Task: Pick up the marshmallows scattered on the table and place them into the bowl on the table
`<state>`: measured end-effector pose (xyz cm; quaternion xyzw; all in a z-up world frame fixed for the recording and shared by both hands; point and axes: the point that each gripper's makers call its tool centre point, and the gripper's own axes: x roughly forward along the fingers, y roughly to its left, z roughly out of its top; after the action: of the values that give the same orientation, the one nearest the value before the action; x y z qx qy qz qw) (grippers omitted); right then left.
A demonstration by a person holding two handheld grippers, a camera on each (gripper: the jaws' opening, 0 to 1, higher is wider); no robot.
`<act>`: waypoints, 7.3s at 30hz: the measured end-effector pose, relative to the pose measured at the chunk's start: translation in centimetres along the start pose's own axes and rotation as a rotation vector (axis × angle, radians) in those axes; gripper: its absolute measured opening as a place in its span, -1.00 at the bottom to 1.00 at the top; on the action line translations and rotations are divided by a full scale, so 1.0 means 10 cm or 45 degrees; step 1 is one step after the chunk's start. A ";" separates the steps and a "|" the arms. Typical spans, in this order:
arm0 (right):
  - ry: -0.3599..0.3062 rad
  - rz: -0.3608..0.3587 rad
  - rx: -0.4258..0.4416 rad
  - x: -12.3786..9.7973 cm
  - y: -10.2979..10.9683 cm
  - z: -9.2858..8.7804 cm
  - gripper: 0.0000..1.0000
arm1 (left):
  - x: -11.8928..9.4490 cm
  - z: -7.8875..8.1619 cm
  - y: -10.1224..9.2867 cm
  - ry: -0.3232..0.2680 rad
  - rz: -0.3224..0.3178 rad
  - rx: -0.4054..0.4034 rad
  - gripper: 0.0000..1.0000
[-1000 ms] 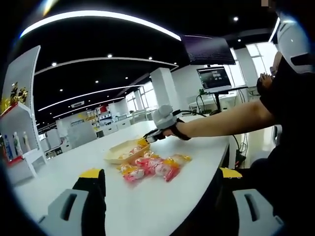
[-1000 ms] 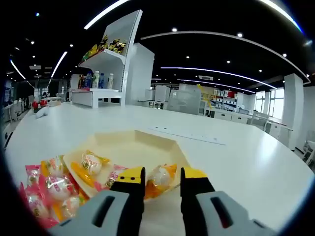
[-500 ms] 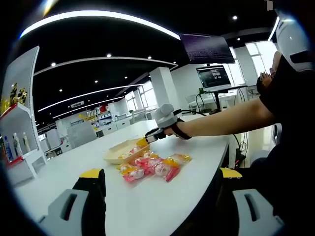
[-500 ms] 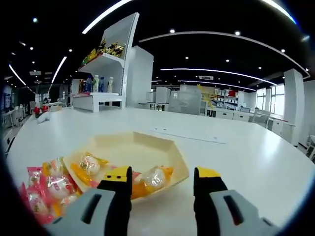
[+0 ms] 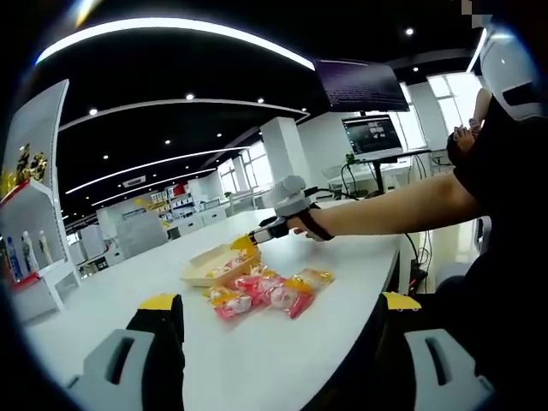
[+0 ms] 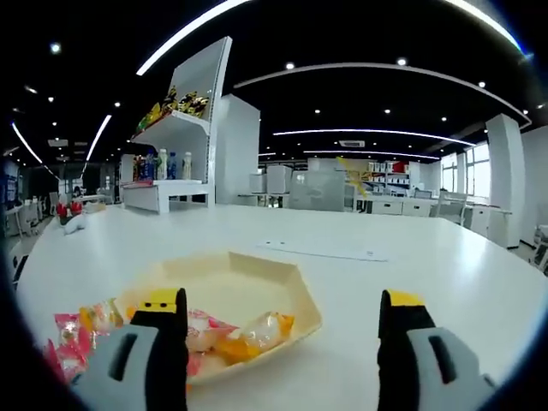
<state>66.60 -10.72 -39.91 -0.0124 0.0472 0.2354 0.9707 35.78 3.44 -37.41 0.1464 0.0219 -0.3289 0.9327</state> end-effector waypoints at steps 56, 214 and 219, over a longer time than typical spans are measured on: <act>-0.100 0.125 0.195 -1.72 0.24 0.11 0.83 | -0.01 -0.03 -0.04 0.037 0.023 0.029 0.84; -0.012 0.260 -0.025 -2.52 0.50 0.17 0.55 | 1.27 -0.81 0.79 0.146 0.220 -0.333 0.15; -0.004 0.253 -0.044 -2.53 0.49 0.20 0.54 | 1.29 -0.84 0.85 0.155 0.250 -0.265 0.04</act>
<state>42.13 -17.77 -35.44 -0.0242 0.0427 0.3314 0.9422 51.60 4.34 -44.95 0.0702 0.0981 -0.2226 0.9674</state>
